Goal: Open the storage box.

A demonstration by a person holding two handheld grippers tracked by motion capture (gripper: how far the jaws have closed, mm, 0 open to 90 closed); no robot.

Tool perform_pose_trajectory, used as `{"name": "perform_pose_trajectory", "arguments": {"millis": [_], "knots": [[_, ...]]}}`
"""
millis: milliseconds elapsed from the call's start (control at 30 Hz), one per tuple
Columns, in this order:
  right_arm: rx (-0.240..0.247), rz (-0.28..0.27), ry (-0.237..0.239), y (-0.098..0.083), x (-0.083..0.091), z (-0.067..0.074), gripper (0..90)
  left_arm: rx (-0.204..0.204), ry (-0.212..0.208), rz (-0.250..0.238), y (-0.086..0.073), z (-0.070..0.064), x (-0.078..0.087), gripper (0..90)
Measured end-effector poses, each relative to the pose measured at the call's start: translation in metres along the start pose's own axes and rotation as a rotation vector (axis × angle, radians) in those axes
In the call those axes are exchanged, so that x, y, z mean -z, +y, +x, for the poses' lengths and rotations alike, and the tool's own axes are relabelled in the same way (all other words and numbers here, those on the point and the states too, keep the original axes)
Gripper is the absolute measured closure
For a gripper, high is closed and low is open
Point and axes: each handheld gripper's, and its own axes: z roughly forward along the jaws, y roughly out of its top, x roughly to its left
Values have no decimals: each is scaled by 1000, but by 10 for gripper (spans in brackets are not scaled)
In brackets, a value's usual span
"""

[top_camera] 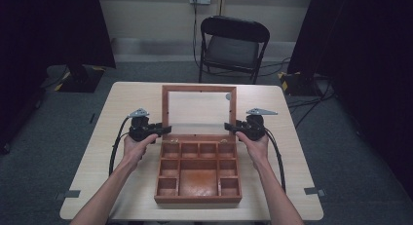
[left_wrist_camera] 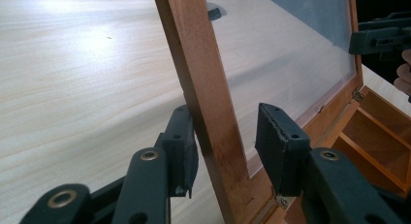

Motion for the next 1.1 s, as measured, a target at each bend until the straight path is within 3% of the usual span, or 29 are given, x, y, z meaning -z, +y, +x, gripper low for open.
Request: {"name": "perform_pose_trajectory", "arguments": {"millis": [333,433,567,767,1100], "knots": [[-15,16,-5,-3,-2,-3,488,26,2,9,0,1,-4,570],[-18,23,-9,-3,-4,-3,468,2,8,31,1,0,-6,546],[-30,34,-11,-5,-6,-4,447,19,6,29,0,2,-8,535],[-36,47,-10,-7,-10,-6,413,4,16,51,0,3,-9,506],[-51,75,-24,-10,-14,-9,379,50,-1,63,-4,8,-15,457]]}}
